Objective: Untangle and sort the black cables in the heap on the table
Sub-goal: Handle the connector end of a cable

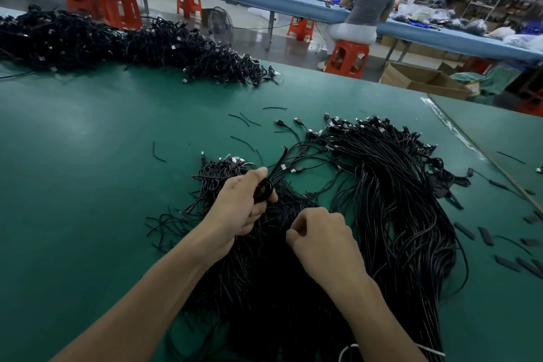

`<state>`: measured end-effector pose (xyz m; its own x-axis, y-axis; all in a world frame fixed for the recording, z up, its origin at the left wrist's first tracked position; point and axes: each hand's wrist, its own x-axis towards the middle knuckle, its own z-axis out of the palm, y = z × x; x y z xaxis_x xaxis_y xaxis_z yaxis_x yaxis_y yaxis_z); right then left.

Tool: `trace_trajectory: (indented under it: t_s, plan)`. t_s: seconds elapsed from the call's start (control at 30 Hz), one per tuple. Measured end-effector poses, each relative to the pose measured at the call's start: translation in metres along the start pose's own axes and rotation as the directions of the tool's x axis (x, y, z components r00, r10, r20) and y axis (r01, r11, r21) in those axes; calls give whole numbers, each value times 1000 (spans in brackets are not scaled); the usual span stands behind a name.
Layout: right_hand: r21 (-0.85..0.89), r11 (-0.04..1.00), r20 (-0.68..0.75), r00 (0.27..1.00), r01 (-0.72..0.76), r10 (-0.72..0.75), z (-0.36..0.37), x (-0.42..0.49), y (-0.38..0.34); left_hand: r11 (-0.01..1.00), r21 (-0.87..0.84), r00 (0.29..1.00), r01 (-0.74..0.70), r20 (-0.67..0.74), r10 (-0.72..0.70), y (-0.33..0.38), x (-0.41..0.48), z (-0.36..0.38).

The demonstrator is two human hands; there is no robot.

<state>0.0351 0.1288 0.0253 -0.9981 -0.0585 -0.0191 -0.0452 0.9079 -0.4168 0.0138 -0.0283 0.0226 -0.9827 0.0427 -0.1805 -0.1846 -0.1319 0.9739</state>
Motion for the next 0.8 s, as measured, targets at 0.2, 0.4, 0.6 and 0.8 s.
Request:
trace_trajectory:
  t_s: [0.2, 0.4, 0.6, 0.8]
  plan:
    - [154, 987, -27, 998, 52, -49, -8, 3, 0, 996, -6, 995, -86, -42, 86, 2, -3, 0]
    - [524, 839, -167, 984, 149, -70, -23, 8, -4, 992, -32, 992, -121, 27, 122, 5, -10, 8]
    - [554, 737, -217, 922, 388, -322, -37, 1, -14, 984, -33, 967, -177, 183, 180, 12, -19, 19]
    - [549, 742, -208, 923, 384, -324, -45, -1, -15, 963, 1, 955, -271, 124, 269, 13, -20, 16]
